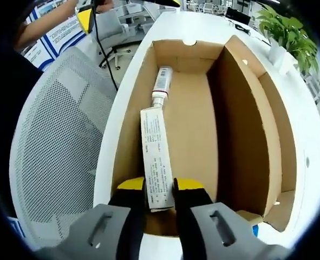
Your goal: Operate the shoe box by opening the lid, removing the specified soft item, and placing it in the target area until the item is outside and the box remains undamaged.
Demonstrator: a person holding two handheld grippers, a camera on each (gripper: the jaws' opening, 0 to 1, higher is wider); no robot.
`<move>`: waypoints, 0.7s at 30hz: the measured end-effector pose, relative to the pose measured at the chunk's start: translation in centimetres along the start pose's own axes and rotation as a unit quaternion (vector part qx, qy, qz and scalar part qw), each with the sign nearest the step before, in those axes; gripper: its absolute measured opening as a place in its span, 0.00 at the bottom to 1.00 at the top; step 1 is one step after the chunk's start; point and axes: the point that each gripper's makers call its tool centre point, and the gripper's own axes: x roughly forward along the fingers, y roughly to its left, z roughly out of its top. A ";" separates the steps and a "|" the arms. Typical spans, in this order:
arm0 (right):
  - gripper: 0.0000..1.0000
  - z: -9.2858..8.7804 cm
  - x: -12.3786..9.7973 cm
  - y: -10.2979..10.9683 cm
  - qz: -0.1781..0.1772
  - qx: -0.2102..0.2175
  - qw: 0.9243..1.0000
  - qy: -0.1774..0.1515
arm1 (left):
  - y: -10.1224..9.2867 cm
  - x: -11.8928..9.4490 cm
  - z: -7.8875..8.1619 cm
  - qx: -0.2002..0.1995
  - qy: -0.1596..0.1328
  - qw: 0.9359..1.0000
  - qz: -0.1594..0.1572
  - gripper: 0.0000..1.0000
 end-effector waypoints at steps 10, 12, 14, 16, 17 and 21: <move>0.16 0.4 -1.1 0.1 -0.013 -0.017 1.000 -0.013 | -0.5 -0.1 0.0 0.005 0.002 1.000 -0.003 1.00; 0.16 0.2 -1.4 -0.2 -0.018 -0.018 1.000 -0.014 | -0.7 -0.1 0.1 0.006 0.003 1.000 -0.003 1.00; 0.16 0.4 -1.7 -0.3 -0.022 -0.017 0.999 -0.019 | -0.8 0.0 0.2 0.009 0.003 1.000 -0.005 1.00; 0.15 0.5 -2.1 -0.5 -0.025 -0.015 0.999 -0.026 | -1.0 0.0 0.3 0.011 0.003 1.000 -0.006 1.00; 0.15 0.6 -2.2 -0.5 -0.027 -0.013 0.999 -0.028 | -1.0 0.0 0.3 0.011 0.004 1.000 -0.006 1.00; 0.15 1.1 -2.9 -0.4 -0.032 -0.014 0.999 -0.036 | -1.1 0.1 0.2 0.013 0.006 1.000 -0.008 1.00</move>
